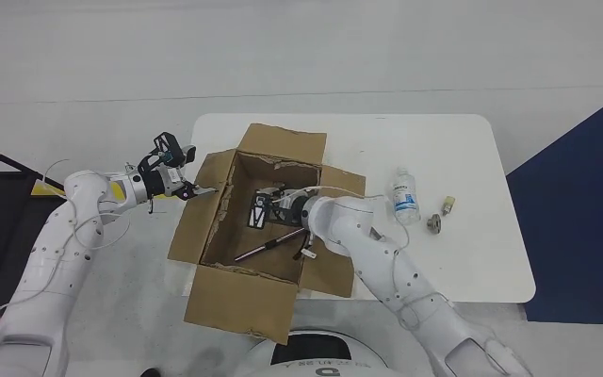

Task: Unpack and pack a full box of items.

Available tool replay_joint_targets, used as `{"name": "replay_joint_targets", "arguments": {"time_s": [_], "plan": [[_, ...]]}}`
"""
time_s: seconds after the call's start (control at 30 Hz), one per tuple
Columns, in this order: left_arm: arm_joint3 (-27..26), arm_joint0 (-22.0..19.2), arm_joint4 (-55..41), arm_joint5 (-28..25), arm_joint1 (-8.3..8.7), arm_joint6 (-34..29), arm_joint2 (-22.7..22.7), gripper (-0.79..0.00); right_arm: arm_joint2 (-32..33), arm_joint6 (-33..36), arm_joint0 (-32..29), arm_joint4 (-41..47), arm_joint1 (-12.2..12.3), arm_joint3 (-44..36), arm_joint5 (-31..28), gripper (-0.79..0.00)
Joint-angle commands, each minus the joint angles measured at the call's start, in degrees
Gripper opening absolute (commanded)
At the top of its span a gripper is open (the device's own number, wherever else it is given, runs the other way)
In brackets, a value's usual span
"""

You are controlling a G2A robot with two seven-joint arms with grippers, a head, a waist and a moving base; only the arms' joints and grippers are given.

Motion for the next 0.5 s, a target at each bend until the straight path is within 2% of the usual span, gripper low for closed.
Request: {"name": "replay_joint_targets", "arguments": {"time_s": [0.0, 0.1, 0.17, 0.33, 0.47], "plan": [[0.0, 0.0, 0.0, 0.0, 0.0, 0.0, 0.0, 0.0, 0.0, 0.0, 0.0, 0.0, 0.0, 0.0, 0.0, -0.785], [0.0, 0.0, 0.0, 0.0, 0.0, 0.0, 0.0, 0.0, 0.8, -3.3, -1.3, 0.7, 0.3, -2.0, 1.0, -0.785], [0.0, 0.0, 0.0, 0.0, 0.0, 0.0, 0.0, 0.0, 4.4, -6.2, -4.4, -0.3, 1.3, -5.9, 3.5, -0.785], [0.0, 0.0, 0.0, 0.0, 0.0, 0.0, 0.0, 0.0, 15.1, -12.9, -22.9, -9.4, 4.3, -24.6, 15.3, -0.785], [0.0, 0.0, 0.0, 0.0, 0.0, 0.0, 0.0, 0.0, 22.3, -20.1, -36.1, -10.9, 5.6, -32.4, 24.5, -0.785]]}}
